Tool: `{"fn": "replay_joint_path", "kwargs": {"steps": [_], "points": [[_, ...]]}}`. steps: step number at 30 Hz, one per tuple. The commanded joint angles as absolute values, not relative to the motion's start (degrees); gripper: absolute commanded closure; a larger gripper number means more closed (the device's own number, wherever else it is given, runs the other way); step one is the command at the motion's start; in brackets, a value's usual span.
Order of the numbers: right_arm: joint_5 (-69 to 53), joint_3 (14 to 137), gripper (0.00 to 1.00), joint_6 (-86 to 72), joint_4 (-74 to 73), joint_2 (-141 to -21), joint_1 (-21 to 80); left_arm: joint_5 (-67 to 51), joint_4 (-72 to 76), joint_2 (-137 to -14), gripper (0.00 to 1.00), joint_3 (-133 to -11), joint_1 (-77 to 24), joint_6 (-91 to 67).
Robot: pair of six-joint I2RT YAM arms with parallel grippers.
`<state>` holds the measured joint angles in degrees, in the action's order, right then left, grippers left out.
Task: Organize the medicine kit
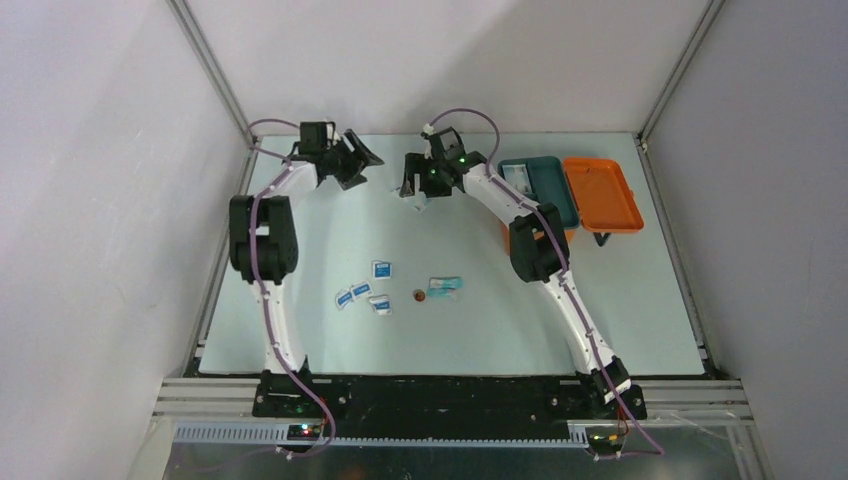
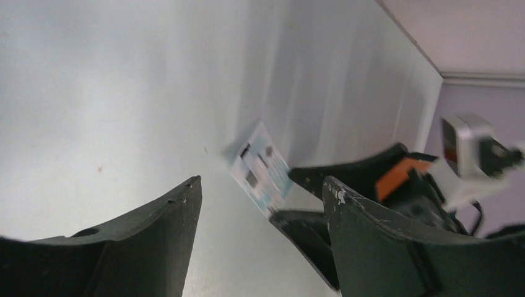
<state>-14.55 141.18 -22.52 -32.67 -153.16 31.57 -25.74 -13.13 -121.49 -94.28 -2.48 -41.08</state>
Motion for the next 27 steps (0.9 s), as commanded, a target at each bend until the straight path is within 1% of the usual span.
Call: {"fn": "replay_joint_path", "kwargs": {"steps": [1,4,10,13,17,19,20,21,22,23,24,25,26,27], "points": [[-18.28,135.7,0.17,-26.54,-33.97,-152.07,31.44,-23.26,-12.55,-128.05,0.24,-99.7,-3.62,-45.31],[-23.19,132.35,0.18,-27.82,-33.37,-151.28,31.66,-23.5,-12.42,-130.17,0.24,-99.99,-4.64,-49.1],[-25.15,132.14,0.18,-29.25,-32.4,-151.58,32.5,-27.54,-11.57,-131.25,0.27,-96.07,-6.32,-54.53],[-25.57,132.02,0.18,-29.21,-32.37,-151.67,32.43,-28.39,-10.11,-131.63,0.31,-94.0,-6.94,-56.25],[-26.32,131.77,0.19,-29.07,-32.27,-151.51,32.18,-28.41,-9.37,-133.35,0.37,-94.88,-7.96,-56.87],[-26.43,131.64,0.19,-28.89,-32.26,-151.4,32.07,-28.51,-8.82,-134.1,0.43,-95.66,-8.61,-57.02],[-26.44,131.61,0.19,-28.8,-32.28,-151.42,32.03,-28.53,-8.38,-134.51,0.5,-96.05,-8.79,-57.07],[-26.43,131.43,0.19,-28.77,-32.31,-151.32,32.01,-28.42,-8.19,-134.67,0.54,-96.19,-9.14,-56.98],[-26.44,131.37,0.19,-28.59,-32.34,-151.29,32.0,-27.89,-8.07,-134.79,0.63,-96.29,-9.27,-56.84],[-26.45,131.21,0.19,-28.45,-32.38,-151.11,31.99,-27.52,-8.08,-134.8,0.68,-96.22,-9.66,-56.4],[-26.41,131.13,0.19,-28.1,-32.46,-151.01,31.95,-26.99,-8.06,-134.82,0.75,-96.06,-9.75,-56.15],[-26.44,130.91,0.19,-27.93,-32.54,-150.78,31.93,-26.59,-8.03,-134.8,0.79,-95.97,-9.95,-55.81],[-26.45,130.76,0.19,-27.59,-32.59,-150.39,31.84,-26.35,-8.01,-134.72,0.87,-95.76,-10.05,-55.63],[-26.43,130.47,0.19,-27.38,-32.67,-150.21,31.79,-25.88,-8.0,-134.62,0.92,-95.6,-10.08,-55.17]]}}
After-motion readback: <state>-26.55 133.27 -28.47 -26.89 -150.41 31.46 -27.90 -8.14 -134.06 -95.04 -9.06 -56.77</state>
